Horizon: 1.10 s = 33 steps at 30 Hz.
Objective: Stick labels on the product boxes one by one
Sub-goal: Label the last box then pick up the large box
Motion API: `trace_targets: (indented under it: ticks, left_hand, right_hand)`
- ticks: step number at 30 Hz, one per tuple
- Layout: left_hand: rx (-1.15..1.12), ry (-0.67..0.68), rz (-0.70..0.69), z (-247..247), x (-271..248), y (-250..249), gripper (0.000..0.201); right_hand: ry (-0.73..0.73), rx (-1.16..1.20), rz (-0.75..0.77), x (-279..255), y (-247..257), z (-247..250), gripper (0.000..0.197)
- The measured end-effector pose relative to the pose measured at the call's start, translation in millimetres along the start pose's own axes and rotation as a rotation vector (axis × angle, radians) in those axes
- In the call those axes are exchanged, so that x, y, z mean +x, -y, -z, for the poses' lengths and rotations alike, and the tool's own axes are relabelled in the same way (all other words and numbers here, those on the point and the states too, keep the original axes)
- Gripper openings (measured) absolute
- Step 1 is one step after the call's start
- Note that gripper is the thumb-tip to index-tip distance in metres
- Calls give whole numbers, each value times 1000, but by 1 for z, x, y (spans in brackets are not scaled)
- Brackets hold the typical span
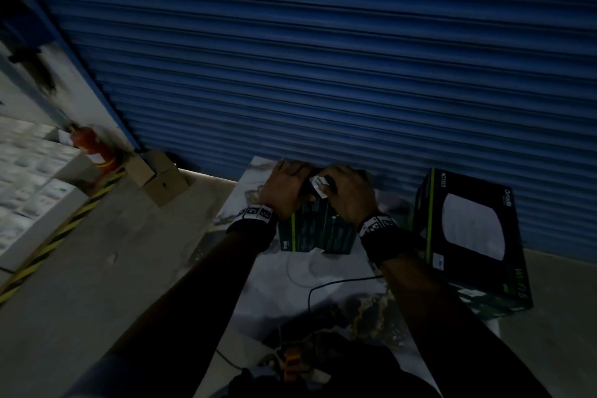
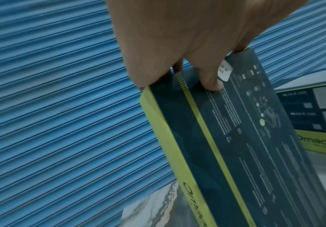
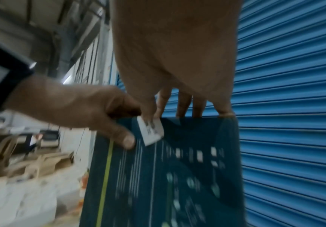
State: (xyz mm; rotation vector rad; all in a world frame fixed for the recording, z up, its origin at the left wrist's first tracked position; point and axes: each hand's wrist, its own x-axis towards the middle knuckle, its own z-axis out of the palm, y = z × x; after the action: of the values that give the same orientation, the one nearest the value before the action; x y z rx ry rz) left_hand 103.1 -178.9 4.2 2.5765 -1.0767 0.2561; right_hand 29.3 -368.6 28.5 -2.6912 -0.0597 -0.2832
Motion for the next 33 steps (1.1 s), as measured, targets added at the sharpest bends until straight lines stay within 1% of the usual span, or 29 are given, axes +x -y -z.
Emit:
trace_targets:
  ticks: [3, 4, 7, 10, 14, 18, 21, 22, 25, 33]
  left_hand:
    - [-19, 9, -11, 1, 2, 3, 76]
    - [-27, 11, -9, 1, 3, 3, 76]
    - [-46, -7, -26, 1, 4, 3, 74]
    - [-60, -24, -24, 1, 3, 2, 71]
    - [-65, -14, -10, 4, 3, -1, 72]
    - [-66, -10, 5, 5, 2, -3, 72]
    - [-51, -1, 18, 4, 1, -4, 73]
    - [-52, 3, 24, 5, 1, -5, 73]
    - [-49, 16, 36, 5, 1, -5, 73]
    - [-53, 10, 48, 7, -4, -8, 72]
  right_hand:
    - [23, -18, -19, 7, 2, 6, 29]
    - [38, -48, -26, 9, 3, 7, 27]
    - [87, -64, -53, 14, 2, 8, 29]
    - [93, -83, -55, 17, 4, 9, 27]
    - [125, -92, -74, 18, 9, 15, 27]
    - [159, -74, -108, 18, 12, 19, 24]
    - [181, -71, -102, 17, 14, 22, 23]
    - [182, -67, -104, 17, 14, 23, 24]
    - [206, -66, -127, 17, 16, 24, 36]
    - [163, -105, -104, 11, 19, 21, 29]
